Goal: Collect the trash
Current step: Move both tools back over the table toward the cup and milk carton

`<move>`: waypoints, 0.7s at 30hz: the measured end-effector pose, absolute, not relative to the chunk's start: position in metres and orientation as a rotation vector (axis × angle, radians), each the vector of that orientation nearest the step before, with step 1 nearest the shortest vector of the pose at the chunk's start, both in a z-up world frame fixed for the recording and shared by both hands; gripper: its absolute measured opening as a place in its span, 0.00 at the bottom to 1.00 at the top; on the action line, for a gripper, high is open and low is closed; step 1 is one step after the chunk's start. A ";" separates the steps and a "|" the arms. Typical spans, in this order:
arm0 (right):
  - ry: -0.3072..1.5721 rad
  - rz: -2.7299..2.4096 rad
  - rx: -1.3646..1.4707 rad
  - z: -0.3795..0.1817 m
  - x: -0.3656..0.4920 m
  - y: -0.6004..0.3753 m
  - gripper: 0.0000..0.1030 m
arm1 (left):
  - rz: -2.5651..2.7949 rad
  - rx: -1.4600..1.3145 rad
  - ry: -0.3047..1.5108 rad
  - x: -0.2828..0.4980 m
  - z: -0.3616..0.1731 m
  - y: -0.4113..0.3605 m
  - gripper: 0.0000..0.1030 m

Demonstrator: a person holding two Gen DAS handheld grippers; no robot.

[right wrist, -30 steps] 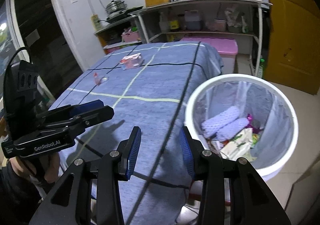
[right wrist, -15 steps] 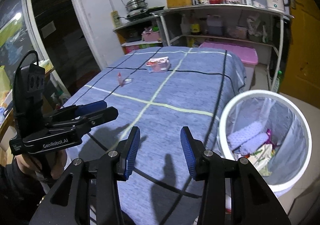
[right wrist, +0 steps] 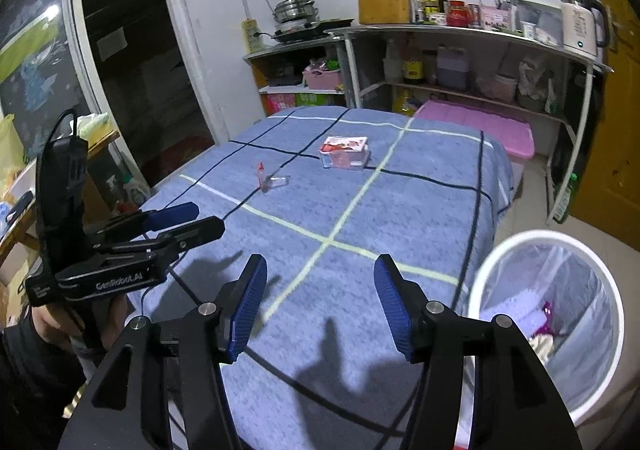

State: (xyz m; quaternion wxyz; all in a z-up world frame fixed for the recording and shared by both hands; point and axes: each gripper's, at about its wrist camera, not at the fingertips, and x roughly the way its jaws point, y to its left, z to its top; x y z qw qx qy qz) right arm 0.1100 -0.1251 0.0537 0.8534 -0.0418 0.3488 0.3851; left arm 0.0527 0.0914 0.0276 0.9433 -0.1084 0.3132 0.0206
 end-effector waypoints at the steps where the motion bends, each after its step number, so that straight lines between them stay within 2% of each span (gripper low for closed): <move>1: 0.737 0.813 -0.094 0.054 0.113 -0.120 0.55 | 0.051 -0.226 0.639 0.054 0.027 0.098 0.62; 21: 0.792 0.811 -0.099 0.050 0.173 -0.055 0.58 | 0.105 -0.247 0.690 0.107 -0.001 0.173 0.63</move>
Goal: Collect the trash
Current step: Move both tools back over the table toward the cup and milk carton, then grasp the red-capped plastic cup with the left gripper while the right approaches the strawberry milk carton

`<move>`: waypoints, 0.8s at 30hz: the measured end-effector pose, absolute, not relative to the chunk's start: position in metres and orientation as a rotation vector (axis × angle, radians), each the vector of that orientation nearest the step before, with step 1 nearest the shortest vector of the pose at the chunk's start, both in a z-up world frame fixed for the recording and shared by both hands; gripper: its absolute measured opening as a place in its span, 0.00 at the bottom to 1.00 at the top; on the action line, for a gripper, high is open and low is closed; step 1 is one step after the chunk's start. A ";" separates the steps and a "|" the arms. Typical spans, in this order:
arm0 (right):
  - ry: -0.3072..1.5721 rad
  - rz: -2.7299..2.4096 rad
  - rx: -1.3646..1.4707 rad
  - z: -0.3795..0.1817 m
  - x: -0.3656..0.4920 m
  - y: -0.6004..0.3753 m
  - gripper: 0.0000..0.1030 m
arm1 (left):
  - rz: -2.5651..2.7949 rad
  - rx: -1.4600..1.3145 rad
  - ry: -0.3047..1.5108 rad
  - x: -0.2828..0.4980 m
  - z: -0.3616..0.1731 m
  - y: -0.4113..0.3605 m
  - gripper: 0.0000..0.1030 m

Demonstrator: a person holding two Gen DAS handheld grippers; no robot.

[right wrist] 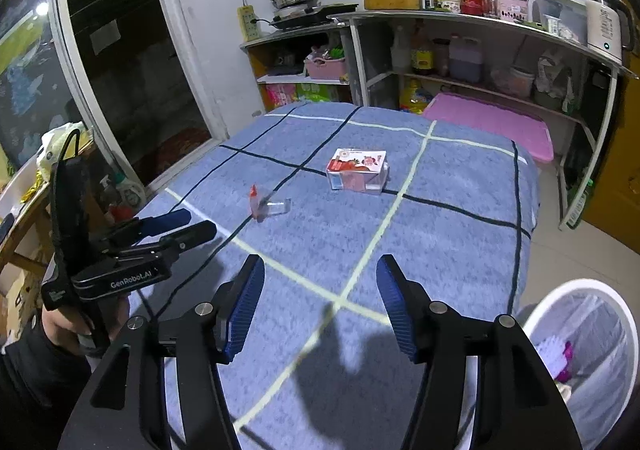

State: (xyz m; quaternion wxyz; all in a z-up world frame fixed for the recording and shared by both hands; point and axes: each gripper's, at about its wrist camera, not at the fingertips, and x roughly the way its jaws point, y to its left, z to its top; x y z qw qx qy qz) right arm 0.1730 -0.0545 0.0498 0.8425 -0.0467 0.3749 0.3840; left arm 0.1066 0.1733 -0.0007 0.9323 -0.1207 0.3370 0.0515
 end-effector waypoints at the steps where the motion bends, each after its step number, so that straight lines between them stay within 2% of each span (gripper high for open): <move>1: 0.798 0.811 -0.098 0.048 0.177 -0.051 0.58 | 0.101 -0.246 0.696 0.111 -0.003 0.176 0.63; 9: 0.834 0.800 -0.106 0.031 0.217 -0.025 0.58 | 0.089 -0.244 0.753 0.149 -0.026 0.190 0.63; 13: 0.842 0.791 -0.112 0.021 0.238 -0.011 0.65 | 0.089 -0.253 0.772 0.164 -0.035 0.197 0.63; 24: 0.828 0.734 -0.116 0.001 0.288 0.031 0.67 | 0.093 -0.267 0.805 0.181 -0.044 0.204 0.63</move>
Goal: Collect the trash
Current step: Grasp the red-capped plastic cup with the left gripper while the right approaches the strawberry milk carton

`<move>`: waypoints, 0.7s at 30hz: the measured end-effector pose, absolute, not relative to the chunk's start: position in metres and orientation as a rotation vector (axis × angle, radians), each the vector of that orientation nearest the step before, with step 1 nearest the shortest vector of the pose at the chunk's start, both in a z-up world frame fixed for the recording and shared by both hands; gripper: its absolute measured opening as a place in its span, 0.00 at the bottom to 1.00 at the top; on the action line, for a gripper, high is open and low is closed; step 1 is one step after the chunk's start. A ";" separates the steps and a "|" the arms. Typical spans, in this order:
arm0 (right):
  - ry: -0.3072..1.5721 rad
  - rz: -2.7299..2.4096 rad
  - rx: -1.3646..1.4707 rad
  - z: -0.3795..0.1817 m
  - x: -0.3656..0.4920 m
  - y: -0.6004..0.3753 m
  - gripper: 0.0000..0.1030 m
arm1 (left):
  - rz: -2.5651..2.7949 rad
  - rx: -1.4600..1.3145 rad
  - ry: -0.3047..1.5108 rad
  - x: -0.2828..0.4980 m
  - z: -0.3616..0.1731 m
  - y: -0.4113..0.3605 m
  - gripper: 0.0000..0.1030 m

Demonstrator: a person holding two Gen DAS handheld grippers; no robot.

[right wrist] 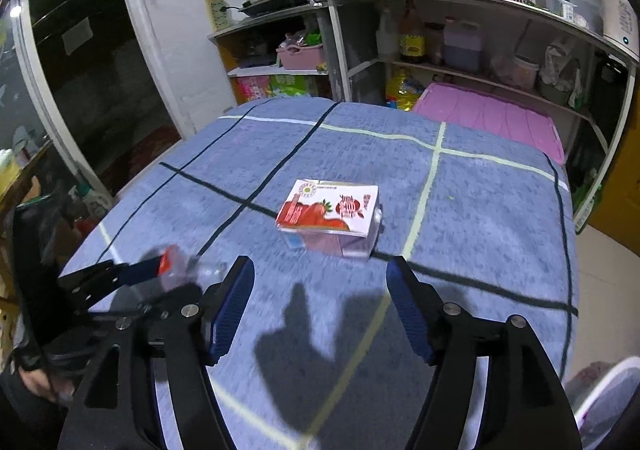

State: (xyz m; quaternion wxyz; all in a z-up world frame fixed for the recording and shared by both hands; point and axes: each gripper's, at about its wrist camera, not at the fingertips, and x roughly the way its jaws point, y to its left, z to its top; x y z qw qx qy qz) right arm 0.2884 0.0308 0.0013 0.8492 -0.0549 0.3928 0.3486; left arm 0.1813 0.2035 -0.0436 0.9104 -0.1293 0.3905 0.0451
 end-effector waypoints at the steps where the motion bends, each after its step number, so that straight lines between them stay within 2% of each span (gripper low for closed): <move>1: 0.827 0.729 -0.119 -0.001 0.290 0.034 0.67 | 0.095 -0.267 0.805 0.182 -0.043 0.204 0.63; 21: 0.841 0.678 -0.138 -0.027 0.320 0.071 0.68 | 0.071 -0.314 0.815 0.188 -0.048 0.212 0.63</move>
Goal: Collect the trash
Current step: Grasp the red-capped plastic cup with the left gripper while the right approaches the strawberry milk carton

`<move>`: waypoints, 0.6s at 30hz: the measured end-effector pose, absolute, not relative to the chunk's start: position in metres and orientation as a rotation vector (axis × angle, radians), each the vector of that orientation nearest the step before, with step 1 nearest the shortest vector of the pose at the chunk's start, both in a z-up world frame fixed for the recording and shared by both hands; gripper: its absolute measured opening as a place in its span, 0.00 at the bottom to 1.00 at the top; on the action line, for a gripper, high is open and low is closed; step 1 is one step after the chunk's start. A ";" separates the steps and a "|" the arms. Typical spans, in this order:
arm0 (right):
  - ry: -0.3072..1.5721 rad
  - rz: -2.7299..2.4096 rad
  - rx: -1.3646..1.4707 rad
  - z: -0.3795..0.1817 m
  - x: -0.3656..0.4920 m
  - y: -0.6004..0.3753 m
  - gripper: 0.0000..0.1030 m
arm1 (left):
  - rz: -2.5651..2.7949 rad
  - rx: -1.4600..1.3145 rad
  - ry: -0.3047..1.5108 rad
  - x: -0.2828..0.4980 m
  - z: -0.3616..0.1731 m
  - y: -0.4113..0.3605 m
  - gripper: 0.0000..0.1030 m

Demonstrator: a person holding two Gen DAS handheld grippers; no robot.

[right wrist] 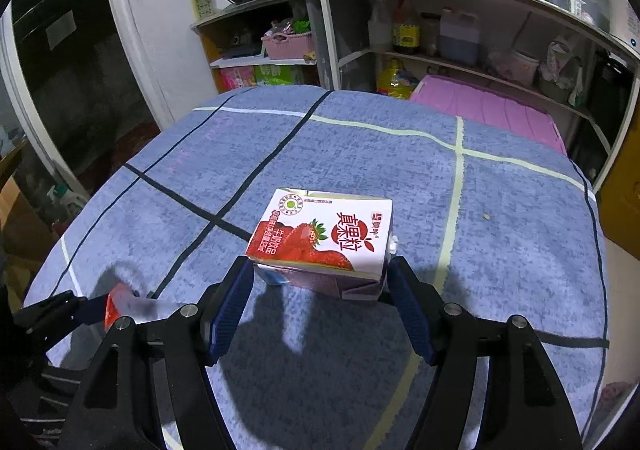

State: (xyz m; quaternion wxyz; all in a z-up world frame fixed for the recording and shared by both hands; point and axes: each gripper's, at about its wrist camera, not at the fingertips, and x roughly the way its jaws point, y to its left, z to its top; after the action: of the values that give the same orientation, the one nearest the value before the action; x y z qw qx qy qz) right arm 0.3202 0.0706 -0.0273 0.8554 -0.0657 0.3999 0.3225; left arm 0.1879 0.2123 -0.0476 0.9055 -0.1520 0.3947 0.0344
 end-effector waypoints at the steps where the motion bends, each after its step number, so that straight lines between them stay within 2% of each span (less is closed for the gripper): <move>1: 0.836 0.677 -0.137 -0.026 0.320 0.070 0.68 | 0.070 -0.316 0.814 0.188 -0.047 0.213 0.63; 4: 0.821 0.691 -0.114 -0.018 0.322 0.065 0.68 | 0.070 -0.315 0.812 0.187 -0.047 0.213 0.62; 8: 0.823 0.689 -0.080 -0.009 0.336 0.056 0.68 | 0.070 -0.307 0.814 0.187 -0.047 0.211 0.46; 16: 0.906 0.698 -0.030 -0.015 0.381 0.056 0.67 | 0.076 -0.300 0.804 0.186 -0.045 0.209 0.46; 18: 0.918 0.690 -0.034 -0.018 0.390 0.059 0.59 | 0.076 -0.303 0.806 0.186 -0.046 0.210 0.46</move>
State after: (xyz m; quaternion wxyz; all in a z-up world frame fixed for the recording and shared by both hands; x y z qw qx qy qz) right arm 0.3904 0.0590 -0.0182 0.8395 -0.0162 0.4340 0.3265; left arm 0.1858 0.2101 -0.0458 0.9080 -0.1470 0.3906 0.0368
